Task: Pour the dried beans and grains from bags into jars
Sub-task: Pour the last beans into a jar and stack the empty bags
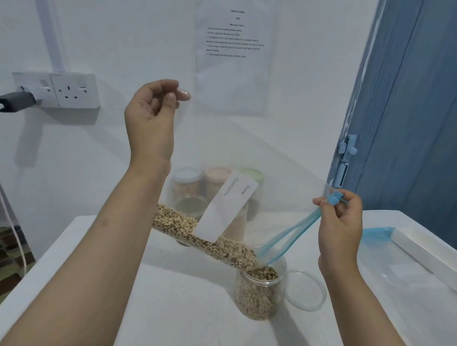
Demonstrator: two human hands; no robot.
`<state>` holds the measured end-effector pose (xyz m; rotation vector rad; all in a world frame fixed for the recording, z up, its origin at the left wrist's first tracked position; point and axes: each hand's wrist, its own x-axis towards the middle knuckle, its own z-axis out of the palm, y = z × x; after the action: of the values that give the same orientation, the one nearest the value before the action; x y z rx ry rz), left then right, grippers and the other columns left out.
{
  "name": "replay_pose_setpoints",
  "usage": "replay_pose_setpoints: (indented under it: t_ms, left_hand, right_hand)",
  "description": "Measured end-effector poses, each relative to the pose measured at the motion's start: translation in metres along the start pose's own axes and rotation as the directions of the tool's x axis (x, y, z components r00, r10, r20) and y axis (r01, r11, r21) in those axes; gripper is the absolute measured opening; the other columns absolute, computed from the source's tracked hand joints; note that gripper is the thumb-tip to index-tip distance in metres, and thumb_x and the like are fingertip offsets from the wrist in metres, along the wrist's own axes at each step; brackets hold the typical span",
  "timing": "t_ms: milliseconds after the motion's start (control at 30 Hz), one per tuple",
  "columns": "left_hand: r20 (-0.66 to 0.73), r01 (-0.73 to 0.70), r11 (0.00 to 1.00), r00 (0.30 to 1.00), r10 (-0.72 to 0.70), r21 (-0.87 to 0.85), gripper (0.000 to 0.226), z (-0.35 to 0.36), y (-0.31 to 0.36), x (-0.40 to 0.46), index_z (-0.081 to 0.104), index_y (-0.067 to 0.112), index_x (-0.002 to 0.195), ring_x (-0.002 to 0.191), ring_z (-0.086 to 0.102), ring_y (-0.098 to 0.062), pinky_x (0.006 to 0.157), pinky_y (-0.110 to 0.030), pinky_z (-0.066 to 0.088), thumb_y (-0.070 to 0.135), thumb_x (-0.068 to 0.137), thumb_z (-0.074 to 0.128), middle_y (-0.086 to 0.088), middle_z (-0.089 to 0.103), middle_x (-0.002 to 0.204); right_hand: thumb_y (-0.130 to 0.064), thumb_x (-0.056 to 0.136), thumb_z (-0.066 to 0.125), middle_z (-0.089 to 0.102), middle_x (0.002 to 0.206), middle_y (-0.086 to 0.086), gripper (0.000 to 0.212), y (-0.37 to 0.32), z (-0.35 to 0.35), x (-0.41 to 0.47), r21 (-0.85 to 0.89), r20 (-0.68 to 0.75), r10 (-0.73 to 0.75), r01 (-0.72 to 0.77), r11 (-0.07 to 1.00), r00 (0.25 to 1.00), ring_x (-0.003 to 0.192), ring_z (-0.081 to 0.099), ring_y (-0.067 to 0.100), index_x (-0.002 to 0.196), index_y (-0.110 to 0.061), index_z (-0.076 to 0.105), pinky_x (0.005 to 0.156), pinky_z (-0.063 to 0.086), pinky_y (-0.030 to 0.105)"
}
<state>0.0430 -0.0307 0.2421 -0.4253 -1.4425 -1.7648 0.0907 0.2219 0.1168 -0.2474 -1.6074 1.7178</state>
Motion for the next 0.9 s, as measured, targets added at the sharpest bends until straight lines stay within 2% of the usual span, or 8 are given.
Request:
replay_pose_setpoints:
  t_ms: [300,467,633,900]
  left_hand:
    - [0.021,-0.016,1.000,1.000,0.016,-0.011,0.021,0.008,0.006,0.001,0.063,0.013,0.100,0.080,0.064,0.000,0.080,-0.017,0.046,-0.003,0.097,0.049,0.001,0.069,0.083]
    - [0.036,-0.022,1.000,0.999,0.022,-0.010,0.021,0.012,0.008,0.001,0.063,0.014,0.099,0.080,0.064,-0.001,0.080,-0.017,0.046,-0.002,0.098,0.049,0.001,0.070,0.083]
    - [0.036,-0.020,1.000,0.999,0.020,-0.006,0.021,0.012,0.007,0.000,0.062,0.014,0.100,0.080,0.064,-0.001,0.081,-0.017,0.047,-0.002,0.098,0.049,0.000,0.070,0.084]
    - [0.026,-0.021,1.000,0.999,0.021,-0.014,0.021,0.009,0.004,0.003,0.063,0.015,0.099,0.082,0.065,-0.002,0.081,-0.018,0.046,-0.001,0.098,0.050,0.004,0.071,0.082]
  right_hand:
    - [-0.006,0.098,0.052,0.070,0.086,-0.012,0.025,0.001,-0.002,0.002,0.001,-0.015,0.005,-0.005,1.000,1.000,0.100,0.063,0.009,0.100,-0.031,0.051,0.088,0.044,0.020]
    - [-0.008,0.099,0.052,0.070,0.085,-0.013,0.020,0.002,-0.004,0.004,0.000,-0.016,0.010,-0.010,1.000,1.000,0.101,0.064,0.009,0.107,-0.025,0.051,0.089,0.045,0.021]
    - [-0.006,0.098,0.052,0.070,0.084,-0.013,0.027,0.001,-0.005,0.004,-0.001,-0.015,0.008,-0.008,1.000,1.000,0.099,0.064,0.008,0.096,-0.033,0.050,0.088,0.045,0.019]
    - [-0.007,0.098,0.052,0.070,0.083,-0.013,0.025,0.002,-0.003,0.007,-0.009,0.000,0.018,-0.018,1.000,1.000,0.095,0.062,0.004,0.098,-0.032,0.051,0.087,0.044,0.020]
